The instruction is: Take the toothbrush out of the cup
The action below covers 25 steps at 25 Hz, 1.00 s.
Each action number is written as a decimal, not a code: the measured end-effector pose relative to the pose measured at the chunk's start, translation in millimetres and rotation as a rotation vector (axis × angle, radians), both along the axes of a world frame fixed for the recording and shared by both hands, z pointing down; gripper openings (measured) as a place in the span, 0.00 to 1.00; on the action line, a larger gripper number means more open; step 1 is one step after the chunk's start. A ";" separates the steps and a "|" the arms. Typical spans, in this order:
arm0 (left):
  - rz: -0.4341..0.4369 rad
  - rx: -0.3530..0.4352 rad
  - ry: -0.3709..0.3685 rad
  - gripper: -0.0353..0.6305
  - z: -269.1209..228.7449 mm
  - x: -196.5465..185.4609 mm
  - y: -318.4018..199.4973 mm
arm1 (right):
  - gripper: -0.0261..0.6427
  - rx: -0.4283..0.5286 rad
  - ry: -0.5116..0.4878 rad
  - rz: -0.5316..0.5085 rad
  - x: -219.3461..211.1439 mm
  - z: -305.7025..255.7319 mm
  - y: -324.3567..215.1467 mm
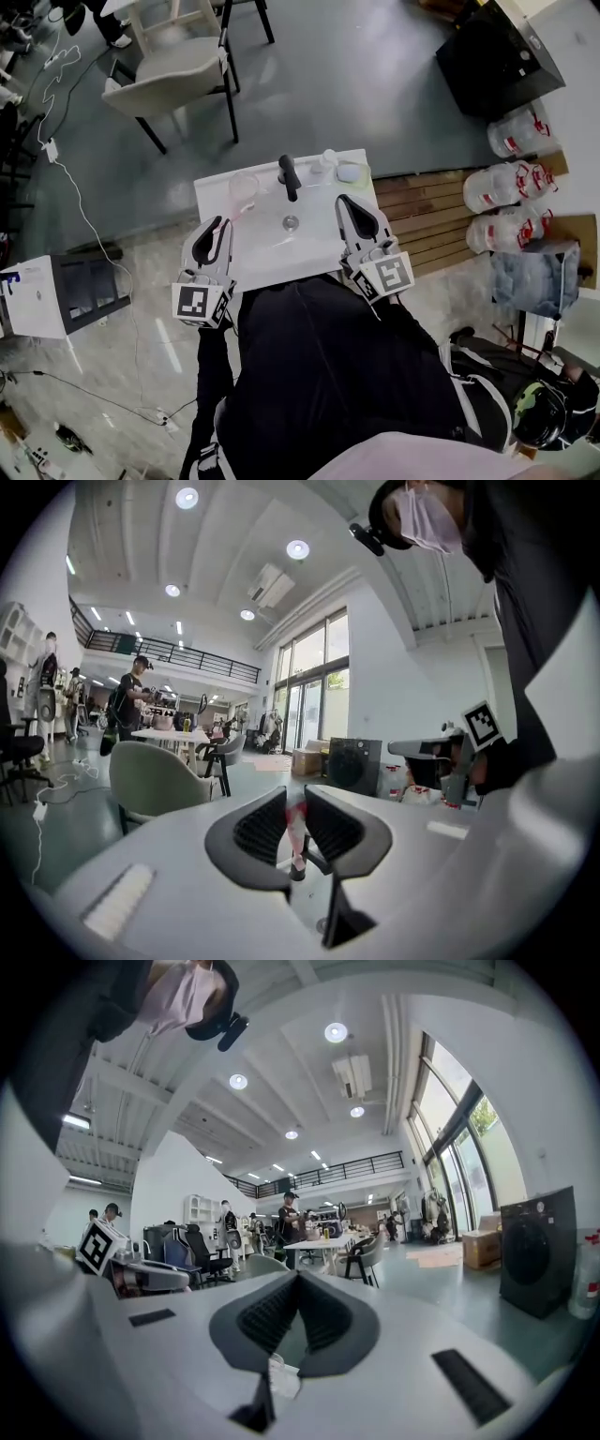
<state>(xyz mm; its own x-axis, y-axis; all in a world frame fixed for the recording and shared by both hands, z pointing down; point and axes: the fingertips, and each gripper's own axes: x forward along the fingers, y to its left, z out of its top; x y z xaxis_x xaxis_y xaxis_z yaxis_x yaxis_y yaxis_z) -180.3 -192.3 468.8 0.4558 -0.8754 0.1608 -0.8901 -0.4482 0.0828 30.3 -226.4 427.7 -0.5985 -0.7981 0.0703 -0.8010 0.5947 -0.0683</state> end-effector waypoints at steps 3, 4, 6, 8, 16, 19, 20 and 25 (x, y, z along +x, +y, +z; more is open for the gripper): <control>0.001 0.022 -0.047 0.15 -18.7 10.4 20.4 | 0.04 0.016 -0.004 -0.001 0.0 -2.1 4.0; 0.004 0.026 -0.059 0.15 -23.8 14.4 26.3 | 0.04 0.023 -0.008 -0.003 -0.9 -3.8 4.7; 0.016 0.031 -0.076 0.15 -33.0 24.7 33.9 | 0.04 0.040 -0.018 -0.004 -1.0 -9.1 5.0; 0.030 0.037 -0.076 0.15 -41.2 34.9 37.6 | 0.04 0.054 -0.028 0.000 -0.3 -14.5 5.6; 0.055 0.051 -0.072 0.15 -57.3 47.7 41.6 | 0.04 0.066 -0.027 0.020 5.0 -22.5 15.7; 0.047 0.045 -0.062 0.15 -56.8 44.7 42.7 | 0.04 0.063 -0.019 0.022 8.1 -21.2 18.2; 0.048 0.047 -0.060 0.15 -56.0 43.4 43.6 | 0.04 0.063 -0.019 0.022 8.0 -20.9 19.3; 0.051 0.063 -0.030 0.15 -57.8 41.8 48.3 | 0.04 0.069 -0.020 0.017 6.1 -23.0 23.2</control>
<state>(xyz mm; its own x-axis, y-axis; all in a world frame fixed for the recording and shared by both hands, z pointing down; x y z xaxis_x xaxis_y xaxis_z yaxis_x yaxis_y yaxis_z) -138.5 -144.0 411.0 0.4957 -0.8601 0.1205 -0.8677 -0.4964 0.0263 36.4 -203.2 404.7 -0.5854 -0.8108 0.0031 -0.8101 0.5847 -0.0435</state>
